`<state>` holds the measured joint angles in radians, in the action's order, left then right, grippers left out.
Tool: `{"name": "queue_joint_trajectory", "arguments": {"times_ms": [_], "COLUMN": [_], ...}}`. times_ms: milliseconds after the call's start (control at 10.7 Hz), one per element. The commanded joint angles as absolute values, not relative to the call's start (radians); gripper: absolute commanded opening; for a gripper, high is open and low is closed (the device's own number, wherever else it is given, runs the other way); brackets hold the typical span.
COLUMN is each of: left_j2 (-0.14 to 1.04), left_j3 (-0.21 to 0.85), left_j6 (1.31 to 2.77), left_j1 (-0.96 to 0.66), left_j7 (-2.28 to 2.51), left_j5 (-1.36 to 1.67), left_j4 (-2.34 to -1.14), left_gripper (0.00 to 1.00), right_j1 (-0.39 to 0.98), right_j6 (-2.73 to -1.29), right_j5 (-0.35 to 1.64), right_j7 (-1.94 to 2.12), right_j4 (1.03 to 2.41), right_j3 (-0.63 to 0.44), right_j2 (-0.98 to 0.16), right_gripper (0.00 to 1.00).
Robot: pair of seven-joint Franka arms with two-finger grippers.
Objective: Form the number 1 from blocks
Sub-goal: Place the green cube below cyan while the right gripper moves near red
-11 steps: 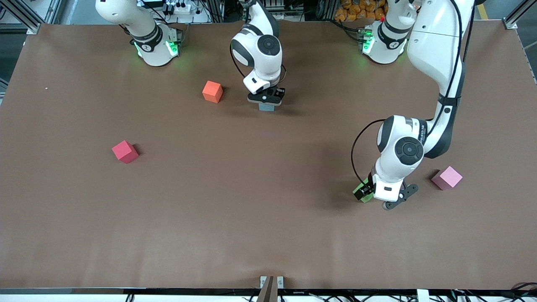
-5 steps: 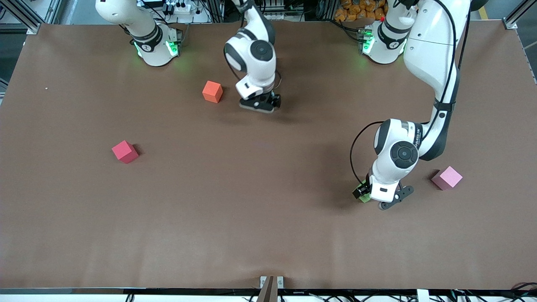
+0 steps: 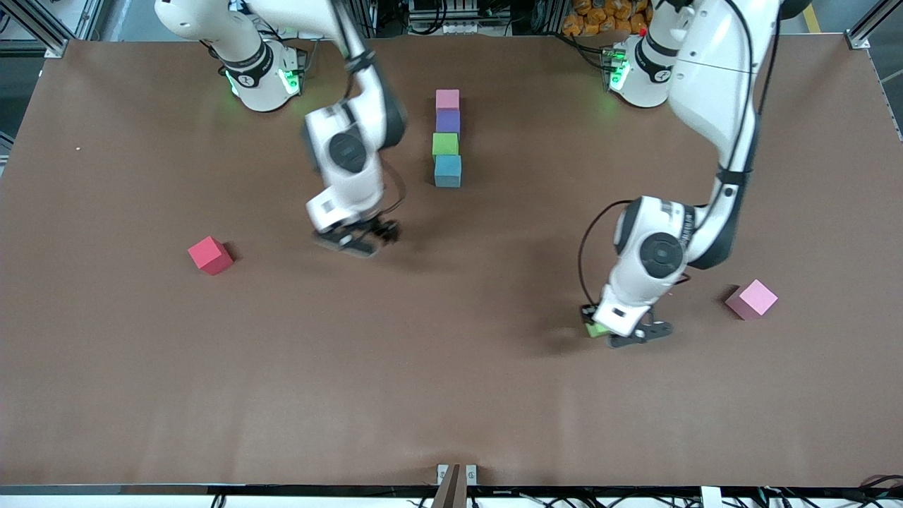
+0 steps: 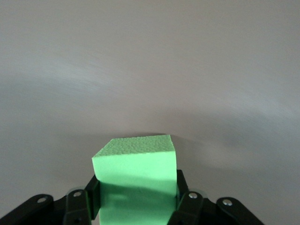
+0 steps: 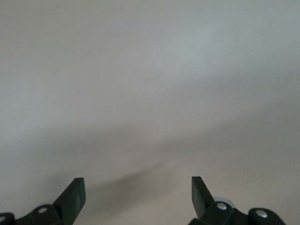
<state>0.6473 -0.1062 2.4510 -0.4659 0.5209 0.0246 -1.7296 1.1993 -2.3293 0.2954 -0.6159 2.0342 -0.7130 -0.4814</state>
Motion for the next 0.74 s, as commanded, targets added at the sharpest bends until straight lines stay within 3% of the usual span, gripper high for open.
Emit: {"name": "queue_joint_trajectory", "arguments": {"times_ms": [0, 466, 652], "left_j2": [0.618, 0.617, 0.617], "left_j3": [-0.089, 0.11, 0.141], "left_j6": [2.402, 2.385, 2.378], "left_j1": [-0.578, -0.667, -0.712], "left_j7": [0.543, 0.796, 0.879], "left_j5": [0.051, 0.04, 0.037], "left_j4": [-1.732, -1.733, -1.74], "left_gripper": [0.0, 0.0, 0.0], "right_j1": [1.027, 0.699, 0.617], "right_j6": [-2.319, -2.319, -2.318], "right_j5": [0.302, 0.301, 0.302], "right_j7": [-0.441, -0.056, 0.014], "right_j4": [2.051, 1.967, 1.906], "right_j3": [-0.704, -0.716, -0.715], "right_j2": [-0.46, -0.457, -0.463], "right_gripper": [1.0, 1.0, 1.0]}}
